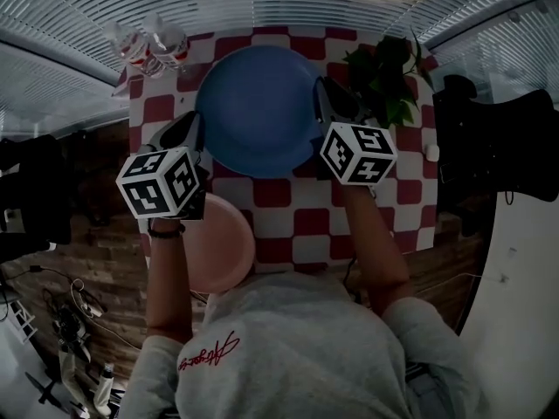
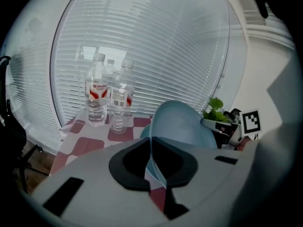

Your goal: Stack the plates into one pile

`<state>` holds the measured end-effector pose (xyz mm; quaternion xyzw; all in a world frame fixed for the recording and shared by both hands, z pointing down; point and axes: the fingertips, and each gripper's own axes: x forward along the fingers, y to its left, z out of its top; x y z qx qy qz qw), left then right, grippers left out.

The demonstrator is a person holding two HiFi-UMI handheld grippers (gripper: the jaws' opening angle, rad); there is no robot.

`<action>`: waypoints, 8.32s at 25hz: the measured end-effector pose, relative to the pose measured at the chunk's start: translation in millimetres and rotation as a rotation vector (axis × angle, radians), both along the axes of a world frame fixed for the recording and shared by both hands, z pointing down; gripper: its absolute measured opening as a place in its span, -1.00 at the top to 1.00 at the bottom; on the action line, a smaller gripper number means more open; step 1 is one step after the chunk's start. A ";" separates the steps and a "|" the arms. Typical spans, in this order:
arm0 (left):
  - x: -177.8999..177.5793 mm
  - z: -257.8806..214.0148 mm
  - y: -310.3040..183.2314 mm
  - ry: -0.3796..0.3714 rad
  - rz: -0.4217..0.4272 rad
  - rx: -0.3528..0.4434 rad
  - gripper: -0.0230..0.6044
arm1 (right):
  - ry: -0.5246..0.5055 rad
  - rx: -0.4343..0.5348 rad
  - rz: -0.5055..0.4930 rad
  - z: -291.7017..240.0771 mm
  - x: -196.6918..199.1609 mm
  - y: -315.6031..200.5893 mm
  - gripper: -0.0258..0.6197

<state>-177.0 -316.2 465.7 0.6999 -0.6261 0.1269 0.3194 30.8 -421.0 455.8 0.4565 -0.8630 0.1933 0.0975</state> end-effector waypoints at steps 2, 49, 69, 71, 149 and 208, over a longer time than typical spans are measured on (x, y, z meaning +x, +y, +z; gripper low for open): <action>-1.3 2.2 -6.8 0.011 -0.003 0.006 0.83 | 0.001 -0.004 0.006 3.5 -0.3 -5.6 0.79; -1.2 58.1 -44.1 -0.197 0.039 0.018 0.82 | 0.517 0.092 -0.111 75.4 -9.8 -19.1 0.64; -3.8 59.0 -26.2 -0.264 0.038 0.070 0.53 | 0.396 0.047 -0.073 82.1 -5.1 -4.7 0.39; -4.0 53.5 -21.7 -0.258 0.031 0.087 0.49 | 0.397 0.049 -0.072 81.7 -2.5 -0.5 0.39; -10.0 -20.4 124.1 -0.100 -0.254 0.010 0.50 | 0.109 -0.118 -0.173 0.0 -24.1 133.1 0.61; -64.3 18.6 343.0 -0.061 -0.252 -0.055 0.50 | 0.223 -0.195 -0.219 31.4 -82.4 343.5 0.65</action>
